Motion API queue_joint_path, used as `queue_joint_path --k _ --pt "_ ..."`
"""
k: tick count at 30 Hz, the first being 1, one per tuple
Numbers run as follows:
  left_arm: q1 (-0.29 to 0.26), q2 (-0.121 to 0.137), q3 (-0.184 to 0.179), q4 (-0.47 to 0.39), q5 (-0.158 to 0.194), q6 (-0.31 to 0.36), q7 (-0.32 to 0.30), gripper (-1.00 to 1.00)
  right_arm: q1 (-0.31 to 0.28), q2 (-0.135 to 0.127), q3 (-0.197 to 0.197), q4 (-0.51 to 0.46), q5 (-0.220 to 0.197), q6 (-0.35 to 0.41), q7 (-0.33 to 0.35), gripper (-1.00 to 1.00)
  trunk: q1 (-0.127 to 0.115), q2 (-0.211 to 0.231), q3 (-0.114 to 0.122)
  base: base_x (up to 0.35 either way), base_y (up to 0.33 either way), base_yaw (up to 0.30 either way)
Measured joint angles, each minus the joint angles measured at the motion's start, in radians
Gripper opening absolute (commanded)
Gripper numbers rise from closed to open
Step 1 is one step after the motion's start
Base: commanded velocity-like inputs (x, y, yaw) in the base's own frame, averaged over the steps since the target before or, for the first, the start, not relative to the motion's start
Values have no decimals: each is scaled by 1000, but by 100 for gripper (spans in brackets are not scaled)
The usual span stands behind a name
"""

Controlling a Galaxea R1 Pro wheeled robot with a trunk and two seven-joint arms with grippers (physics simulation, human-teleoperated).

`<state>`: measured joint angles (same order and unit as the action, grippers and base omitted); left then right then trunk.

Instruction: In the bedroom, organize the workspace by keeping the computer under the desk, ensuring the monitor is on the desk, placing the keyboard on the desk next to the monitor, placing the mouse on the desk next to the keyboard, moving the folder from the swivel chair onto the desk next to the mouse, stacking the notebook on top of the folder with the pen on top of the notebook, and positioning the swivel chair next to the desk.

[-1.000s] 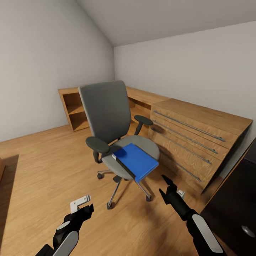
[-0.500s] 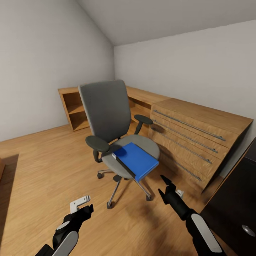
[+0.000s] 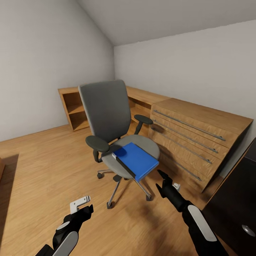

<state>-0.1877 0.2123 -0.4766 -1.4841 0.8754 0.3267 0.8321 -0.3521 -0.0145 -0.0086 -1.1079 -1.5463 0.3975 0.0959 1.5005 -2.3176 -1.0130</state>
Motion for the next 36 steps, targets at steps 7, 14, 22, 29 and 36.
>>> queue_joint_path --k 7,14,22,29,36 --pt "0 0 0 1 0 0 0 100 -4 0 7 -1 -2 1 0 100 0 0 0 0 0 0" --pt "0 1 0 2 0 0 0 100 -3 -3 6 22 3 0 2 100 0 0 0 34 0 0" --pt "0 3 0 2 1 1 0 100 -4 -2 8 30 5 0 3 100 0 0 0 99 0 0" --pt "0 4 2 3 1 0 0 100 -3 -3 21 34 5 2 1 100 0 0 0 119 93 0" --pt "0 5 2 4 0 0 1 100 -4 -4 22 37 5 2 1 100 0 0 0 69 20 0"
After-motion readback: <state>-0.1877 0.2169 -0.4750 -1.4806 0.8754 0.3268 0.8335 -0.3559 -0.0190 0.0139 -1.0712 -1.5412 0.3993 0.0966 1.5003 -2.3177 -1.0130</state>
